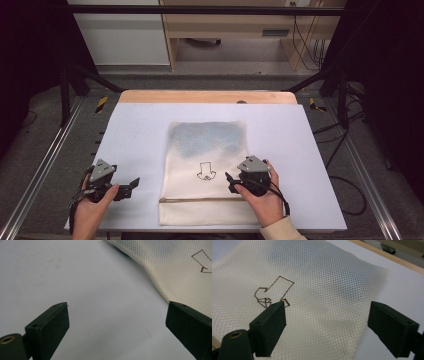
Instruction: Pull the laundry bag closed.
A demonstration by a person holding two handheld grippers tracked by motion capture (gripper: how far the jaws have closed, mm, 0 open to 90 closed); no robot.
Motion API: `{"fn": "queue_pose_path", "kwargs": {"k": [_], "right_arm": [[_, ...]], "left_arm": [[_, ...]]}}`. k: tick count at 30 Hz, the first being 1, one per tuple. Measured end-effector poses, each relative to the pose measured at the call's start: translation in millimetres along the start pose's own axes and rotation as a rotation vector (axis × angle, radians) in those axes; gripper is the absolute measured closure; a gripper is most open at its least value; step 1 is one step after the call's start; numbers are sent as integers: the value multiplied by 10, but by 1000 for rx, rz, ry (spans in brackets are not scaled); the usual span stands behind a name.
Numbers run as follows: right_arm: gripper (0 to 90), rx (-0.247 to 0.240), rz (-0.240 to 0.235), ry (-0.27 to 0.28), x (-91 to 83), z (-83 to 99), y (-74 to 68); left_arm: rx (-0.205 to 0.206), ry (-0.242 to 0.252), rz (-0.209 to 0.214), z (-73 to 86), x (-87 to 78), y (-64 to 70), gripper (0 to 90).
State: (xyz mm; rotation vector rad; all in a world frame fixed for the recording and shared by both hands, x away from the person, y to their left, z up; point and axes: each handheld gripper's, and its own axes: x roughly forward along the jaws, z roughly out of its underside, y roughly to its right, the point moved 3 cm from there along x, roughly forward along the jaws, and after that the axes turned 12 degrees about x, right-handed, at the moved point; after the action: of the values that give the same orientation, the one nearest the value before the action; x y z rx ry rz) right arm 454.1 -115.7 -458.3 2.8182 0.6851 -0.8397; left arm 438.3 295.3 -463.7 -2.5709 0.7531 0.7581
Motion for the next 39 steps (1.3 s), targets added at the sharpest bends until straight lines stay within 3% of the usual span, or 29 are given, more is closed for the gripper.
{"fn": "queue_pose_path", "kwargs": {"k": [3, 6, 10, 16, 21, 29, 34, 39], "right_arm": [[131, -24, -28, -33, 28, -31, -86], [133, -62, -39, -41, 31, -76, -192], [129, -106, -58, -55, 26, -114, -310], [120, -125, -105, -83, 75, -119, -444], [133, -155, -154, -113, 118, -169, -611], [174, -231, -238, -150, 256, -316, -895], [192, -258, -275, -169, 333, -423, -1053], [236, -300, -309, -230, 428, -570, -1261]], "left_arm": [[27, -11, -21, 6, -76, -19, 49], [3, -10, -14, 32, -109, -43, 49], [12, -19, -26, 94, -176, -64, 49], [-31, -24, -50, 162, -175, -81, 52], [27, -36, -61, 126, -152, -68, 52], [15, -43, -58, 133, -115, -64, 52], [34, -45, -74, 114, -104, -87, 52], [51, -55, -65, 104, -42, -120, 52]]}}
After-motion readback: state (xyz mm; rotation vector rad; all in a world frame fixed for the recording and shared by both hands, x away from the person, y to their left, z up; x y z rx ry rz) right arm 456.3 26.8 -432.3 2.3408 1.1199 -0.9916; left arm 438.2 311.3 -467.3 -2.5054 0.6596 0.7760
